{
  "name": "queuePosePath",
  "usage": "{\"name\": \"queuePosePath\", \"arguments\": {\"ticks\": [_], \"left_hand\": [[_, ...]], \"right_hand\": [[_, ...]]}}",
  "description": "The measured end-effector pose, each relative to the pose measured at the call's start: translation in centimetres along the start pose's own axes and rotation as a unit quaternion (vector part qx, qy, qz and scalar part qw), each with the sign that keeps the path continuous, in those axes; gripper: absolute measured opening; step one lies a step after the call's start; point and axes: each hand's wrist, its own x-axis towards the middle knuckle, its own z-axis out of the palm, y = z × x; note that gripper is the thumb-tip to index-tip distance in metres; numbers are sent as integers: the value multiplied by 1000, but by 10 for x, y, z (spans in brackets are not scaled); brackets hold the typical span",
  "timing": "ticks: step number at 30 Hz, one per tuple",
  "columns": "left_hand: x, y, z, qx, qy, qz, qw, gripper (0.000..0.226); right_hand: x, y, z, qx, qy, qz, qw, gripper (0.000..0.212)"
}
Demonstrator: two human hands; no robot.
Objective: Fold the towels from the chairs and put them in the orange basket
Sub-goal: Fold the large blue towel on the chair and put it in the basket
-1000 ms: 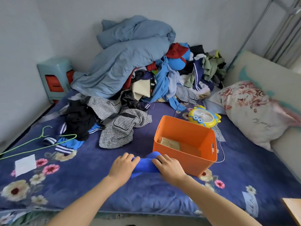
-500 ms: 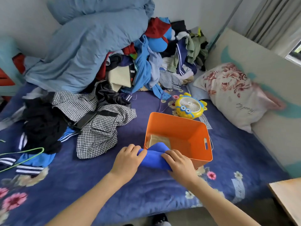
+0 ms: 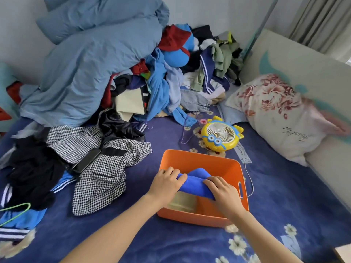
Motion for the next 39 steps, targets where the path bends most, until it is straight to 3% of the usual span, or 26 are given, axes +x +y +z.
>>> {"name": "queuePosePath", "arguments": {"ticks": [8, 12, 15, 17, 19, 21, 23, 25, 33, 39], "left_hand": [[86, 2, 68, 7, -243, -17, 970, 65], [102, -7, 98, 13, -262, -44, 964, 62], [103, -14, 119, 7, -239, -52, 970, 64], [98, -14, 136, -3, -219, -78, 973, 64], [91, -12, 150, -23, -268, -94, 959, 67], [79, -7, 165, -26, -364, -117, 924, 61], [69, -4, 191, -6, -480, -98, 872, 50], [64, 3, 206, -29, -531, -97, 841, 39], [52, 6, 231, -103, -579, -139, 797, 35], [54, -10, 194, -206, -493, -189, 824, 34]], "right_hand": [[30, 77, 81, 93, -173, 63, 978, 73], [41, 92, 116, 97, -195, 98, 971, 71], [46, 90, 134, 105, -133, 90, 982, 41], [44, 88, 149, 111, -105, 82, 985, 35], [42, 84, 168, 123, -130, 76, 981, 37], [40, 75, 186, 121, -243, 60, 960, 50], [34, 68, 210, 130, -402, 45, 905, 69], [31, 60, 229, 122, -516, 35, 847, 64], [35, 48, 254, 103, -537, 63, 835, 52], [41, 54, 224, 90, -533, 101, 835, 51]]}}
